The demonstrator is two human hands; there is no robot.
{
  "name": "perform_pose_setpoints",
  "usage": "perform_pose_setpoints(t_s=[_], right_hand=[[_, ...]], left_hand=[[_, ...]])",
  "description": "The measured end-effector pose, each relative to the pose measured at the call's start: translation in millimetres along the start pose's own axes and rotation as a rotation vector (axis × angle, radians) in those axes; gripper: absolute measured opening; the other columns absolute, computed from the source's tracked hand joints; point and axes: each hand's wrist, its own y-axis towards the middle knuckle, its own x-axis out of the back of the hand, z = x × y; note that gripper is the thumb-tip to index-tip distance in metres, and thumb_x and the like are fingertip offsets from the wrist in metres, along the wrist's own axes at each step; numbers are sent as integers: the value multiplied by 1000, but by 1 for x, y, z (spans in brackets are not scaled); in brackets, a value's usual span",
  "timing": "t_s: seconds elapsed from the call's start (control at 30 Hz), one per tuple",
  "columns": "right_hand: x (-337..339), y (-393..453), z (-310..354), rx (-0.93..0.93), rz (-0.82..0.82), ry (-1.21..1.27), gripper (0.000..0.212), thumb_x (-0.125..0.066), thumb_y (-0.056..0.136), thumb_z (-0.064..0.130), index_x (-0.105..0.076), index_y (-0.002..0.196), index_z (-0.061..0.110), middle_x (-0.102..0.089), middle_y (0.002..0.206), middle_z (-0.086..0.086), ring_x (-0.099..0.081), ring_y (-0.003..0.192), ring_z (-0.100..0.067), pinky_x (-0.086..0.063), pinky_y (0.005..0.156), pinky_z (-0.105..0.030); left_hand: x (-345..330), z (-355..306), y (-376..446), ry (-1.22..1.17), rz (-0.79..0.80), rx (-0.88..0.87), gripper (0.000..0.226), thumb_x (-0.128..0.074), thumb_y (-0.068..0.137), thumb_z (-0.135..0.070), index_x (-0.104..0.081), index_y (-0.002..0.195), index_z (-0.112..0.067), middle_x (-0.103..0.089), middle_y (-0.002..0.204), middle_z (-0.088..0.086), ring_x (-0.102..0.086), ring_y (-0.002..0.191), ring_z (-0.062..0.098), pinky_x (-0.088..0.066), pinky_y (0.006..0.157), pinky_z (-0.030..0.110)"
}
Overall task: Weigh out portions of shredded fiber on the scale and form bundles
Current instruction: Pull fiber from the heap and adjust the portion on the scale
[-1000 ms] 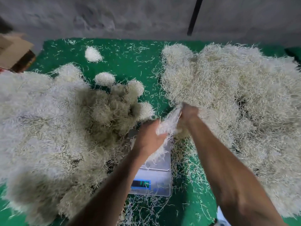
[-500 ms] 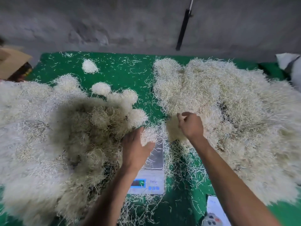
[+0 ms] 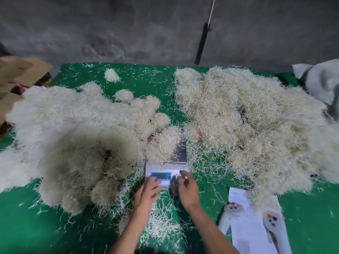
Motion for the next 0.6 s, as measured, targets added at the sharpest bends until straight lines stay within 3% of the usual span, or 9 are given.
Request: perform_pose_setpoints(t_s=[0.1, 0.3, 0.47, 0.57, 0.6], right_hand=[[-7, -23, -6, 5, -6, -81, 43, -51, 106, 37, -52, 145, 19, -67, 128, 4, -67, 108, -14, -54, 99, -29], [-16, -45, -5, 50, 14, -177, 45, -54, 105, 31, -46, 149, 24, -62, 134, 11, -63, 102, 4, -51, 92, -14], [-15, -44, -6, 50, 3, -197, 48, -55, 105, 30, -43, 151, 22, -60, 135, 11, -60, 119, -8, -43, 104, -23], [-11, -34, -6, 57, 1, -188, 36, -53, 105, 29, -52, 141, 25, -64, 129, 12, -65, 111, -9, -51, 100, -27], [-10, -27, -2, 51, 13, -164, 26, -51, 106, 30, -58, 131, 27, -69, 122, 9, -70, 101, -11, -57, 92, -29]], left_hand=[[13, 9, -12, -96, -1, 68, 74, -44, 88, -80, -56, 135, -23, -70, 129, -3, -67, 118, 15, -49, 105, 43], [26, 9, -23, -195, -71, 114, 81, -33, 86, -86, -54, 135, -24, -69, 130, -2, -66, 119, 16, -48, 102, 42], [26, 3, -21, -217, -61, 111, 96, -47, 69, -96, -55, 133, -26, -69, 129, -4, -67, 118, 16, -49, 99, 41], [22, -1, -15, -251, -67, 122, 90, -47, 74, -92, -56, 133, -25, -70, 127, -2, -68, 116, 17, -51, 99, 42], [21, -2, -12, -258, -73, 127, 85, -46, 79, -88, -56, 133, -24, -70, 127, -2, -69, 115, 18, -51, 98, 43]])
